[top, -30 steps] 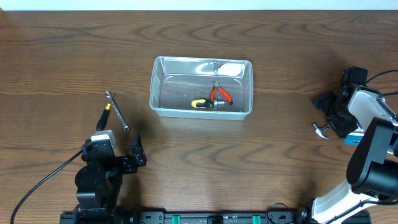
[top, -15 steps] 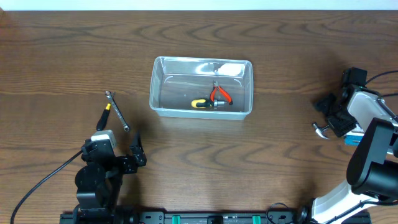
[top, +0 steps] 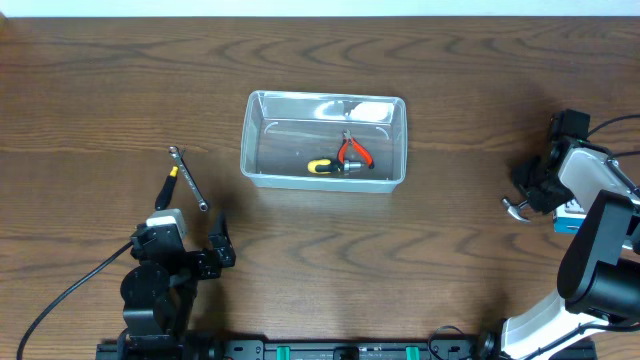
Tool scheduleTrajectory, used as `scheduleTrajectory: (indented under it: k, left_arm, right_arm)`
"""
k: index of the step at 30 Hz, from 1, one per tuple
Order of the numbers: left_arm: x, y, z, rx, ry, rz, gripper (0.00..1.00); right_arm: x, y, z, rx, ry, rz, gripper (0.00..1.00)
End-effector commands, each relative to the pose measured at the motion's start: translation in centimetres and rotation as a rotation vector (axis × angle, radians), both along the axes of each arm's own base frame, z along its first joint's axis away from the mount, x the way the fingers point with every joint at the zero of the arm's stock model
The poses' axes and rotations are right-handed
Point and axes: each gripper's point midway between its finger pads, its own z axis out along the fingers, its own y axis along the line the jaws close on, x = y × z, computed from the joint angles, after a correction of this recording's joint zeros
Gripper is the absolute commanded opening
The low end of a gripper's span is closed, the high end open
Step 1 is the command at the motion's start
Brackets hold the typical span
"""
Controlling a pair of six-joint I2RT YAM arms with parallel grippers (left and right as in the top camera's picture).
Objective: Pack container
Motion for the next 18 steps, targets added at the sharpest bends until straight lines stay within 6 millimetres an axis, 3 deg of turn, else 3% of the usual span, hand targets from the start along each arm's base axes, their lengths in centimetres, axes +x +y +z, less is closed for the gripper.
scheduleTrajectory:
  k: [1,18]
  left_arm:
    - [-0.03,-0.04,1.01,-0.006,-0.022,0.000,0.98]
    - [-0.03,-0.04,1.01,-0.006,-0.022,0.000,0.98]
  right_arm:
    - [-1.82,-0.21,-1.16,-0.006,0.063,-0.010,0.28]
    - [-1.80,-0.22,-1.16,-0.007,0.062,-0.010,0.01]
